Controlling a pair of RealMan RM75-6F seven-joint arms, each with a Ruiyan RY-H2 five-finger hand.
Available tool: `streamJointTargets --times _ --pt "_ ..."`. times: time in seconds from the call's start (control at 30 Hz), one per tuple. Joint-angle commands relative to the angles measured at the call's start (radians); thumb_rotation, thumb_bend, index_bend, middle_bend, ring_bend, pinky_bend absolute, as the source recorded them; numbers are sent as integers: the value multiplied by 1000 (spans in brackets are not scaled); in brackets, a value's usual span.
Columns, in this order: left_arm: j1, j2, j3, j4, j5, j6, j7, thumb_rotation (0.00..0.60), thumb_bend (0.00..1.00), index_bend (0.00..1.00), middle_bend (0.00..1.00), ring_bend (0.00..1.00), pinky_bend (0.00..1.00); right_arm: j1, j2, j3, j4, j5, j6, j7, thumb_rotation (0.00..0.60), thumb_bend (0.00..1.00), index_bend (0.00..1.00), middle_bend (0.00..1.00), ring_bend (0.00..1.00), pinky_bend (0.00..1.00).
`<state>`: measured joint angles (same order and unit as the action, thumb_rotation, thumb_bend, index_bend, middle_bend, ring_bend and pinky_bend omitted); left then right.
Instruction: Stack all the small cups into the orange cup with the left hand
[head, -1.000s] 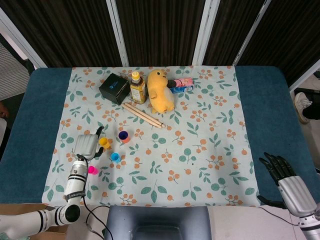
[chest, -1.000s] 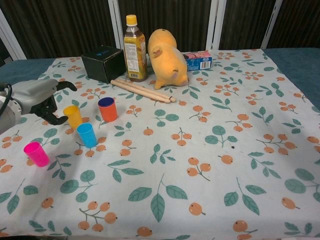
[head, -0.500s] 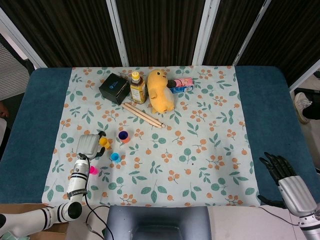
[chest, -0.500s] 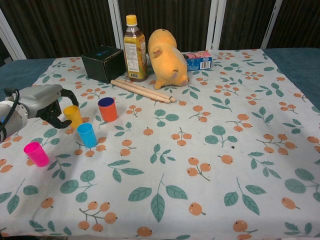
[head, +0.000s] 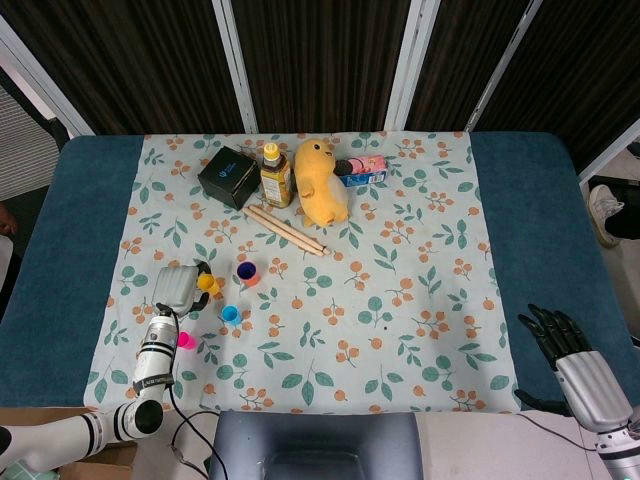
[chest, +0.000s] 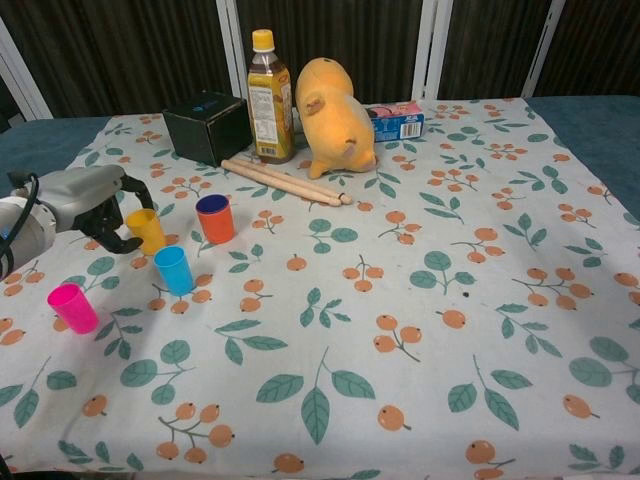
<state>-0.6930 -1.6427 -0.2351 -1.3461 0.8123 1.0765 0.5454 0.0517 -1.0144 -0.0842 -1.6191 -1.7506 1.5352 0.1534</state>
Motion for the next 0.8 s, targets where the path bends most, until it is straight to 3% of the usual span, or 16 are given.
streamJointTargets --times 0.03,0.23,0.37,0.8 --pt "-1 20 -14 -33 10 13 -7 600 346 555 1000 1000 1000 0 0 0 -1 0 -1 -1 600 117 0 0 0 0" --pt "-23 64 -81 -160 45 79 -9 600 345 555 1000 1000 1000 1 2 0 -1 -1 0 4 600 118 0 0 0 0" --pt "-60 41 -114 -199 50 112 21 600 345 555 1000 1000 1000 2 4 -2 -1 -3 -2 6 600 118 0 0 0 0" --pt "-121 -72 -98 -90 4 109 80 600 342 556 1000 1000 1000 -3 22 0 5 -1 18 51 600 118 0 0 0 0"
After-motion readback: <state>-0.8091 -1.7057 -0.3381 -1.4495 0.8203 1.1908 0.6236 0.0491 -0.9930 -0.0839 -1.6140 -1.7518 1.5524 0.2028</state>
